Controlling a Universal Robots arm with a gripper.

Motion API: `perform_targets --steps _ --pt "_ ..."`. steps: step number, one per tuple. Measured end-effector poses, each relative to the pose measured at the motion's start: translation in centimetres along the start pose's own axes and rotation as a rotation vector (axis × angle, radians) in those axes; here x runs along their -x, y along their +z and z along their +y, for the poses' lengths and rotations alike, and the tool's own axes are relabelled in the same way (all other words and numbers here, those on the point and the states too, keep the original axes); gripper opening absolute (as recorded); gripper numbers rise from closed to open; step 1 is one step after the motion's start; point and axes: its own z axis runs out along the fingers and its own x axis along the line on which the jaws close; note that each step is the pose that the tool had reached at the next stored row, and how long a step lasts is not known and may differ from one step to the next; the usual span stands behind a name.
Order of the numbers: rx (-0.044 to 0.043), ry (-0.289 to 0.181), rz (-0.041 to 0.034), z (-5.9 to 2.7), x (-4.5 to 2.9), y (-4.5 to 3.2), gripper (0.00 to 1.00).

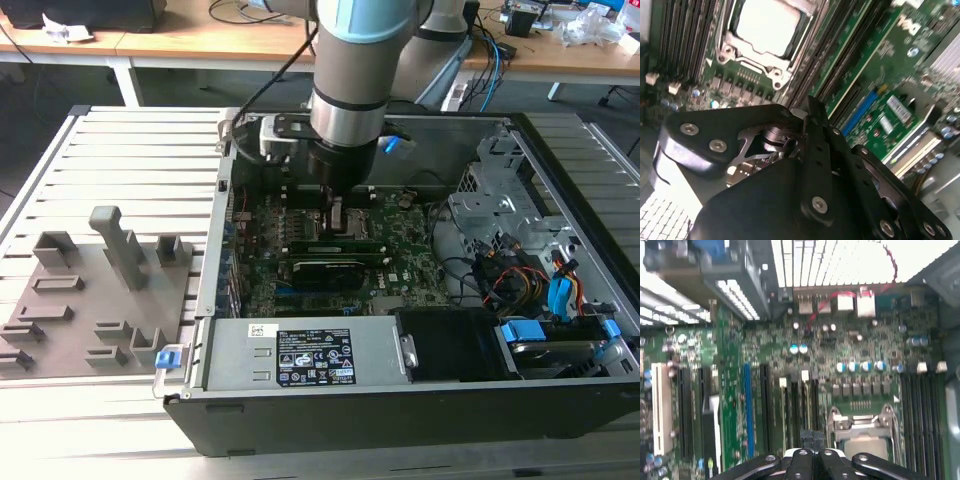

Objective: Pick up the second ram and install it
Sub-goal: 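Press down the second ram until it locks into place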

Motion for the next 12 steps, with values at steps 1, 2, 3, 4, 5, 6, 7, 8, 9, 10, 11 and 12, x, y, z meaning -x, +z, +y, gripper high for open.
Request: perform_targets --steps 1,2,3,4,5,6,7,8,9,10,11,12 --pt "0.0001 0.000 0.0002 0.58 -0.03 0.18 0.11" --pt "0.0000 0.000 0.0001 0.92 -0.01 0.37 0.11" --pt "-0.0001 0.000 0.0000 1.03 0.00 0.50 0.11" --pt "0.0000 0.000 0.0001 1.11 0.02 0.62 0.11" --pt "0.0000 0.000 0.0005 1.22 0.02 0.79 0.11" --pt "0.0003 0.000 0.0006 1.30 0.02 1.03 0.11" --pt "0.0004 0.000 0.0003 1.30 0.02 1.25 0.11" --pt "0.0003 0.000 0.0006 1.31 0.01 1.33 0.11" --pt "-0.0002 0.000 -0.0003 1.31 0.03 1.27 0.11" --pt "-0.0013 0.000 -0.0019 1.25 0.06 1.05 0.11" --pt "0.0000 0.000 0.0000 1.14 0.05 0.82 0.11" --pt "0.0001 0.000 -0.0001 0.94 0.06 0.75 0.11"
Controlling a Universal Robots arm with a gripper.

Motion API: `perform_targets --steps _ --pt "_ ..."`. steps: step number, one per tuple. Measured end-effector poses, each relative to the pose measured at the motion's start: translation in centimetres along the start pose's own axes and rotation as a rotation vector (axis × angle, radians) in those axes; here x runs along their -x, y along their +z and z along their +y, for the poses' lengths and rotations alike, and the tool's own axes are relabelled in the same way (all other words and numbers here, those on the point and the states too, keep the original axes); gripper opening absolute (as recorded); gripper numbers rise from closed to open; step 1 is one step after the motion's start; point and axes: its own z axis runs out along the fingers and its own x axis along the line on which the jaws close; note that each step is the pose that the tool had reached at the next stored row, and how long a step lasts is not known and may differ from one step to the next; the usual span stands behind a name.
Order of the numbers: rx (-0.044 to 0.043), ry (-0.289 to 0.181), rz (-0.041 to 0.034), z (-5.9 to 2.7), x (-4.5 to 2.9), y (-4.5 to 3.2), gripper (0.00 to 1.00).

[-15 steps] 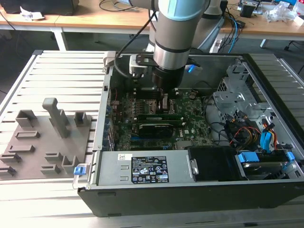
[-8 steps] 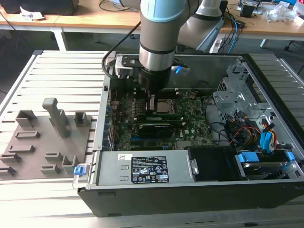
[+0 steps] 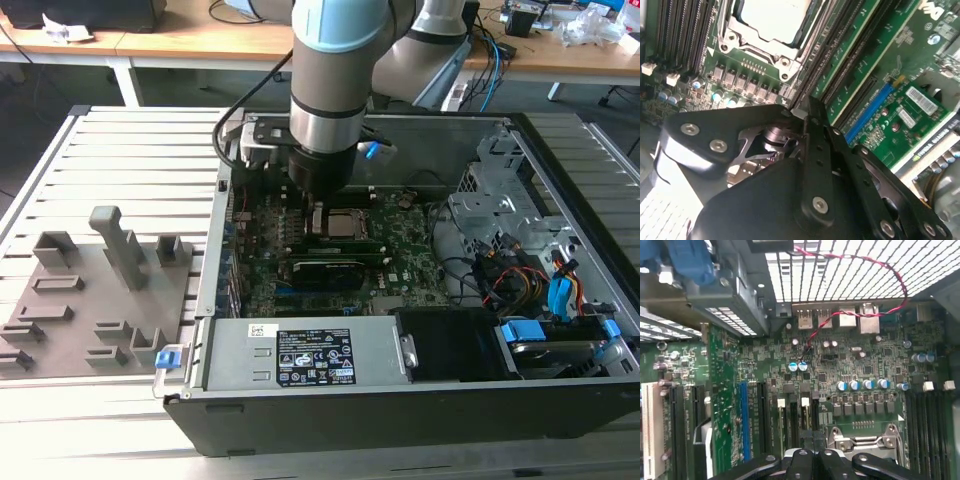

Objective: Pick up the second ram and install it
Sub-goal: 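Press down the second ram until it locks into place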

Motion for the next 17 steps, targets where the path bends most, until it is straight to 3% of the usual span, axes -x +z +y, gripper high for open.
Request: perform_targets --steps 1,6,9,11,14,17 --pt "0.0005 0.000 0.0001 -0.23 0.01 -0.03 0.11" --pt "0.0196 0.000 0.0013 -4.03 0.23 -0.20 0.11" --pt "0.0266 0.000 0.0018 -5.25 0.30 -0.25 0.11" --pt "0.0282 0.000 0.0019 -5.83 0.35 -0.39 0.11" --pt "0.0281 0.000 0.0018 -5.89 0.38 -0.97 0.11" --pt "0.0281 0.000 0.0018 -5.89 0.44 -2.01 0.11"
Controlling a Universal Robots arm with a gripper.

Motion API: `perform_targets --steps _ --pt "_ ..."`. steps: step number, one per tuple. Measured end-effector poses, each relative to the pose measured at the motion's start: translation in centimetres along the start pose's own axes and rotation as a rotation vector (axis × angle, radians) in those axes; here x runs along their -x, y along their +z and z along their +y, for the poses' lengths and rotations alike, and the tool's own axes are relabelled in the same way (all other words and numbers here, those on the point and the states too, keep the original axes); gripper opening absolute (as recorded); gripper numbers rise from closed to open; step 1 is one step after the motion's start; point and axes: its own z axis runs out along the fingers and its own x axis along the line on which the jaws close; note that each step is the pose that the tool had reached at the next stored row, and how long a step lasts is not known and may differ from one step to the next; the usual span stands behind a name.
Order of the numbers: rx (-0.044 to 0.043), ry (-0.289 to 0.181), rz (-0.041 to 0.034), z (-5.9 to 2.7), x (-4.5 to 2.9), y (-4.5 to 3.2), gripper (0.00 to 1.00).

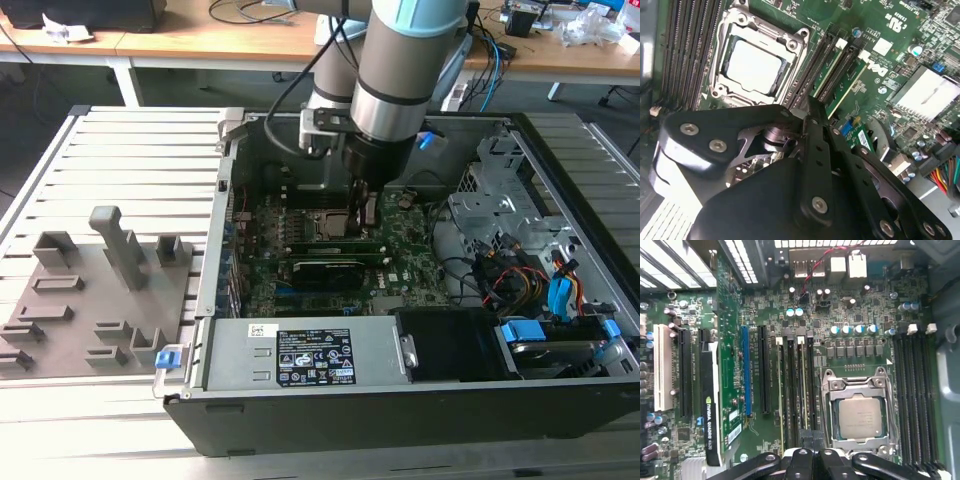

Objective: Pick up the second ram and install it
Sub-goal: 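Press down the second ram until it locks into place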

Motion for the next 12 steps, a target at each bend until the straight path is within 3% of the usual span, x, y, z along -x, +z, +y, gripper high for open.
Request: perform_targets --steps 5,12 --pt "0.0000 0.000 0.0000 0.08 0.02 -1.12 0.11" --pt "0.0001 0.000 0.0000 0.08 0.02 -1.18 0.11"
